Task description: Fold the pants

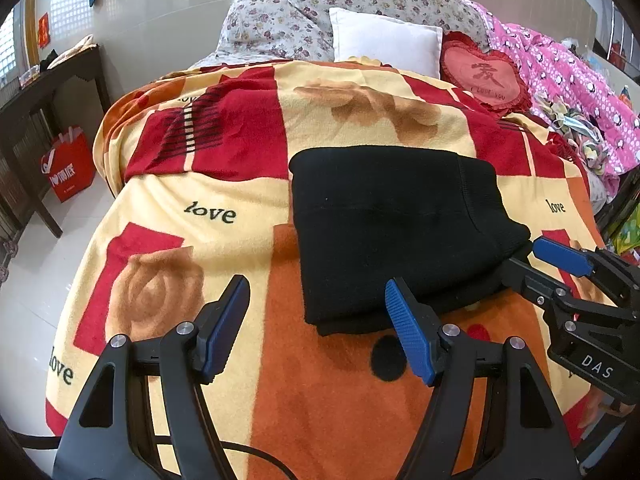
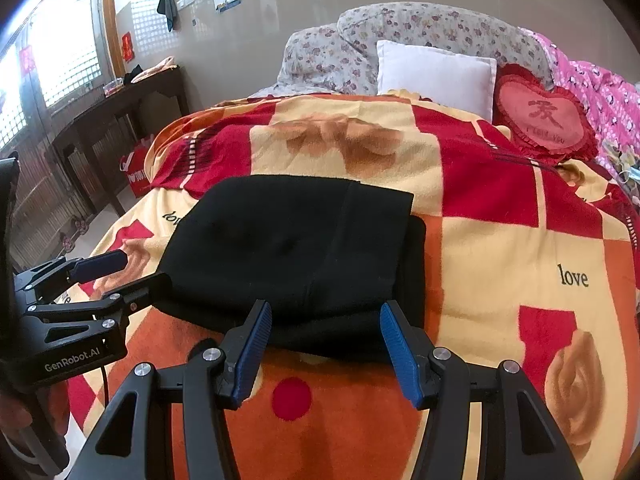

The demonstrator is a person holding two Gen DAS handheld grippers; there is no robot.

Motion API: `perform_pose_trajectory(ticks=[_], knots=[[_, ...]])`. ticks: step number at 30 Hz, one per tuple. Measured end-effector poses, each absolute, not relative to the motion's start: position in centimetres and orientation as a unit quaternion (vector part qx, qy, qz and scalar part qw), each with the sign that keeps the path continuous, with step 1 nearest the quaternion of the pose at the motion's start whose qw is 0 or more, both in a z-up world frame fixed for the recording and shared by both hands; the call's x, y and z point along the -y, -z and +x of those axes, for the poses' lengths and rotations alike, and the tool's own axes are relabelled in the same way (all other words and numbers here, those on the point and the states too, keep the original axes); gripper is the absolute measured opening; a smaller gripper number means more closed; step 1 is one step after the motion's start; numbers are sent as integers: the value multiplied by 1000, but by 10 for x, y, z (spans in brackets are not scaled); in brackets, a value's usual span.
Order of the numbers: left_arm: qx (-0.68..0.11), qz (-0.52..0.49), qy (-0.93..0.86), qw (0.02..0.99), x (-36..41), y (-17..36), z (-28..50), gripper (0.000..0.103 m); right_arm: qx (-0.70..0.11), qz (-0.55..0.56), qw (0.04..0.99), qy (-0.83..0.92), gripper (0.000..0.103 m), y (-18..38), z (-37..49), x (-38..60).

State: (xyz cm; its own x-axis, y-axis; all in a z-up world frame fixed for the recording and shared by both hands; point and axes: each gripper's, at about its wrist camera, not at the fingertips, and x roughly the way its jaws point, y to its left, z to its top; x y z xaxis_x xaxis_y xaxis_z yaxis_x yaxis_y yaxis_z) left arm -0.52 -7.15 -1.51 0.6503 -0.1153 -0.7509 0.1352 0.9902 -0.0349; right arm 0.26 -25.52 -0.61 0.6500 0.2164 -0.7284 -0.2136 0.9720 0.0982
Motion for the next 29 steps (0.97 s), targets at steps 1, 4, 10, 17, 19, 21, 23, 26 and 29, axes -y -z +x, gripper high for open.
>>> perform_pose_trajectory(ticks=[1,4,10,17,19,21,23,26,29], knots=[[-413,12,69,908,71,15,-5,71,-403,1,908,-119,55,7,3,255],[-413,12,69,908,72,15,-6,71,-405,-1,906,-119,55,8,2,253],[-414,10,68,908,72,16,-6,71,-407,-2,906,-121,55,9,2,252],[-414,9,68,908,71,16,-6,71,-410,1,904,-119,55,12,3,254],[-415,5,69,907,71,18,-6,71,-411,0,904,-120,55,13,3,254],[-413,1,70,908,70,19,-7,71,-413,-1,903,-120,55,14,3,254],[-409,-2,72,910,69,19,-8,71,-415,1,902,-120,55,16,3,255],[-404,2,69,912,67,17,-9,71,-415,7,902,-116,55,17,2,261],[-400,0,65,914,62,15,-9,71,-415,12,904,-102,55,19,2,274]])
